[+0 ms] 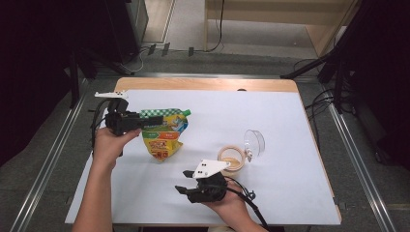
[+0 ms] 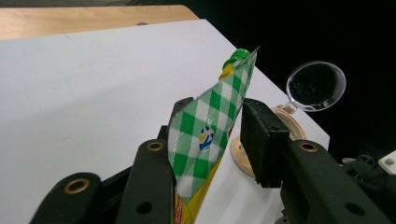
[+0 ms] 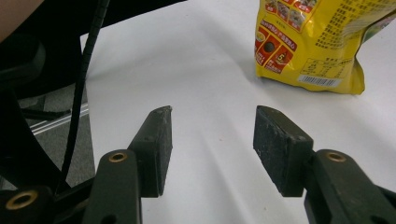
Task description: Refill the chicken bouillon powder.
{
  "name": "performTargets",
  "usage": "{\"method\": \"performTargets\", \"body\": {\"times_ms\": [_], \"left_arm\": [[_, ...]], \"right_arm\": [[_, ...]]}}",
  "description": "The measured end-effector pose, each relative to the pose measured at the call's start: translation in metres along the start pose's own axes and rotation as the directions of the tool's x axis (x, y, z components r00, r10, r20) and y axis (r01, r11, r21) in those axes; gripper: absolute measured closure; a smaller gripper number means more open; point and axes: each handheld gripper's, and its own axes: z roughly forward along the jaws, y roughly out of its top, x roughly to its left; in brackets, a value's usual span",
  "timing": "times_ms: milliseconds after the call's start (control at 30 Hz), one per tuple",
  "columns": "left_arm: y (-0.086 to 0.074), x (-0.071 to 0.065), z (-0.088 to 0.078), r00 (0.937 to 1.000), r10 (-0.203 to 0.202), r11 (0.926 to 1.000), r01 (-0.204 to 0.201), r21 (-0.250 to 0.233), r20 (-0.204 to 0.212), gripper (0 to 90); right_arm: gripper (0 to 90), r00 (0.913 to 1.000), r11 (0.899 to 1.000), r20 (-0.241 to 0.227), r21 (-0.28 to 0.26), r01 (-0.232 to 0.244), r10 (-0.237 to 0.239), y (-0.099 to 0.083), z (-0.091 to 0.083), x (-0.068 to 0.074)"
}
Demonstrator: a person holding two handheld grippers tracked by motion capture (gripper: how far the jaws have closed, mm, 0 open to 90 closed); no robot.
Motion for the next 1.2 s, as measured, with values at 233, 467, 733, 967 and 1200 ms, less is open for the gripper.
{"method": "performTargets", "body": {"times_ms": [233, 467, 733, 967, 1200], "left_arm": [[0.005, -0.006, -0.013, 0.999, -0.005, 0.9992, 0.003, -0.04, -0.044, 58.9], [0.009, -0.008, -0.021, 0.9964, -0.036, 0.9982, 0.032, -0.05, -0.077, 57.7], [0.01, -0.006, -0.035, 0.9906, -0.045, 0.9971, 0.037, -0.066, -0.129, 58.3], [0.006, 0.002, -0.042, 0.9836, -0.07, 0.9953, 0.058, -0.078, -0.166, 58.2], [0.001, 0.011, -0.042, 0.9759, -0.088, 0.9948, 0.076, -0.068, -0.2, 56.7]], "right_arm": [[48.5, 0.9999, 1.0, -0.001, 0.013, -0.015, 0.015, 0.001, -0.001, -0.003], [48.7, 0.9996, 0.999, -0.007, 0.017, -0.029, 0.029, 0.002, -0.004, -0.008], [48.9, 0.9993, 0.999, -0.006, 0.023, -0.036, 0.036, 0.004, -0.007, -0.01], [49.2, 0.9992, 0.999, -0.005, 0.011, -0.039, 0.039, 0.008, -0.012, -0.012], [50.9, 0.9992, 0.999, -0.001, 0.008, -0.039, 0.039, 0.013, -0.019, -0.014]]}}
